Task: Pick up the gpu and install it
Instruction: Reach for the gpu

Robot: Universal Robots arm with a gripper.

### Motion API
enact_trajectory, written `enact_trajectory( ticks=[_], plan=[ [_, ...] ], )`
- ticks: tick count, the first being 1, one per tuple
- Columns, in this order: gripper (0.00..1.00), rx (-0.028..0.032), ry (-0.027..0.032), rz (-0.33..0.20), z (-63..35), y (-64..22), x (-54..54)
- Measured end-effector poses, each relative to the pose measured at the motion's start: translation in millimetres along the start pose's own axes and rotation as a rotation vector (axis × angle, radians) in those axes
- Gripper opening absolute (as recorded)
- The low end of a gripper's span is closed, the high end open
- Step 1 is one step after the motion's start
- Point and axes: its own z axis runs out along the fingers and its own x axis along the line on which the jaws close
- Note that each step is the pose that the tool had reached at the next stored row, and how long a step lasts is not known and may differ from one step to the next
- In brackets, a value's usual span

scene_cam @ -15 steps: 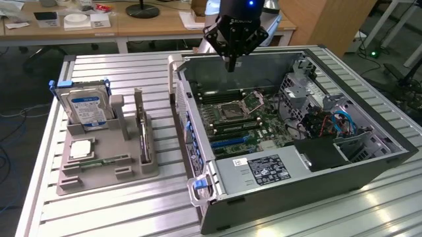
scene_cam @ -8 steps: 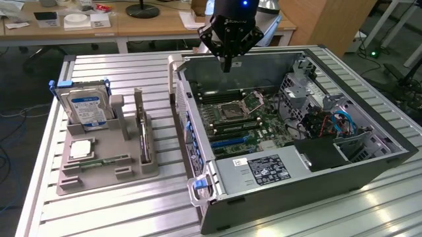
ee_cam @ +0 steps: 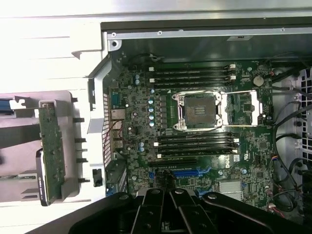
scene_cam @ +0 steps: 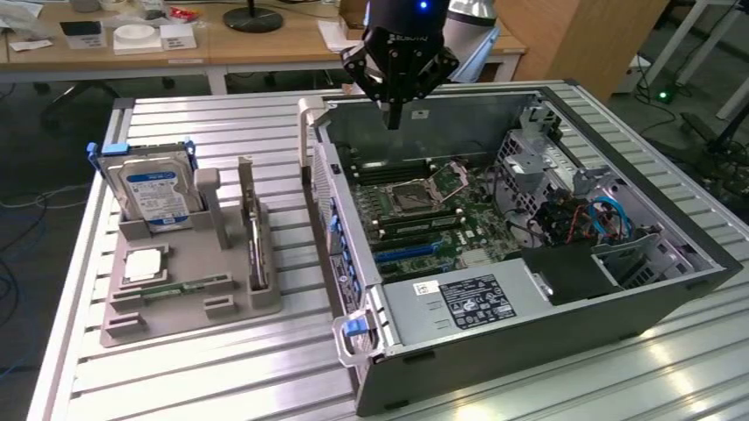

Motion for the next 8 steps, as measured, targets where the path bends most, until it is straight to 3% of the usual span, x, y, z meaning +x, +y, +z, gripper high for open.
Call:
enact_trajectory(
  ticks=[8],
  plan=[
    [0.1,0.0001,0.0001,0.0,-0.3,-0.8,9.5]
  ],
)
